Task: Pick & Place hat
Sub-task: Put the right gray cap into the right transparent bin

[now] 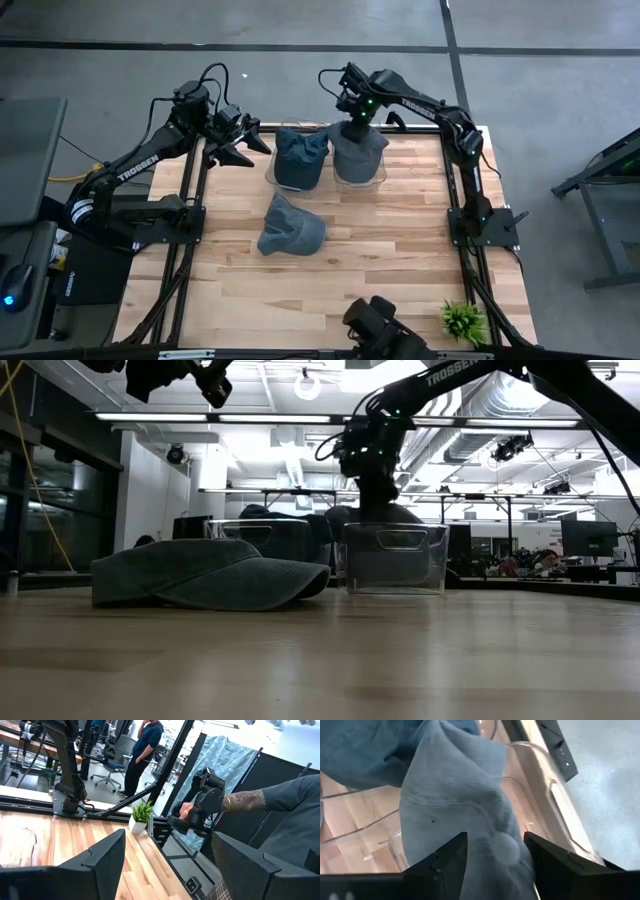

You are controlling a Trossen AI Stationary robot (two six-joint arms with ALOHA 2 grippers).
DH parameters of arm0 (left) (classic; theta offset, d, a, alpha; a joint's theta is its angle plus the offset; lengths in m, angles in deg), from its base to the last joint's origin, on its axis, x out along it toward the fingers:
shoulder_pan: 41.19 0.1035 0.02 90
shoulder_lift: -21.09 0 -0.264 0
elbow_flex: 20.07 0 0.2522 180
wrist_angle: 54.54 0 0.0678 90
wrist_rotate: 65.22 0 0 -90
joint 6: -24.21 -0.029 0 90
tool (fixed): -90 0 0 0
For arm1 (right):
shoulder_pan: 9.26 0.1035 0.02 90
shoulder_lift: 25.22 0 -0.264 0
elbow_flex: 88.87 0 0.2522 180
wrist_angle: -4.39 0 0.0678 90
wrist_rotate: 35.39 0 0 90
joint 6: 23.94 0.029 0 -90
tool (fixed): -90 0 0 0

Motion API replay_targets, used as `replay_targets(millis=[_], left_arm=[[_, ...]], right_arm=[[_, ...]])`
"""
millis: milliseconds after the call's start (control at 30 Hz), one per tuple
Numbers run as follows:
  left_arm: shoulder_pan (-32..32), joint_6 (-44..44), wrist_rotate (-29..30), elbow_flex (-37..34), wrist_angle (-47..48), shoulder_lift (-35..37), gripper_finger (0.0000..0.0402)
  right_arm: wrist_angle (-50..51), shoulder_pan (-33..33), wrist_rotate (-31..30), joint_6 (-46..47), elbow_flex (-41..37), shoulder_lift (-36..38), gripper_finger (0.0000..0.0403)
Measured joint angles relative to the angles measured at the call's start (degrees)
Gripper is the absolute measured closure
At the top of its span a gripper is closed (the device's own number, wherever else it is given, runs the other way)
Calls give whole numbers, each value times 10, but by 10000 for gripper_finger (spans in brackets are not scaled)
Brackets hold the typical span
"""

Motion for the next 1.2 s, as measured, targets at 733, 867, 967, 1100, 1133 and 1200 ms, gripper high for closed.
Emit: replay_targets(millis=[733, 867, 967, 1100, 1133, 1200], left_arm=[[0, -20, -2, 0, 21, 0, 128], [0, -60, 1, 0, 79, 0, 128], [0, -94, 4, 0, 127, 0, 128], [0, -127, 5, 0, 167, 0, 128], [0, -132, 5, 0, 172, 0, 128], [0, -139, 7, 0, 177, 0, 128]], right_arm=[[43, -1, -19, 56, 0, 82, 277], [56, -1, -6, 56, 0, 86, 363], [59, 0, 12, 57, 0, 86, 392], [62, 3, 11, 72, 0, 88, 398], [63, 4, 10, 75, 0, 91, 400], [62, 7, -5, 97, 0, 98, 399]])
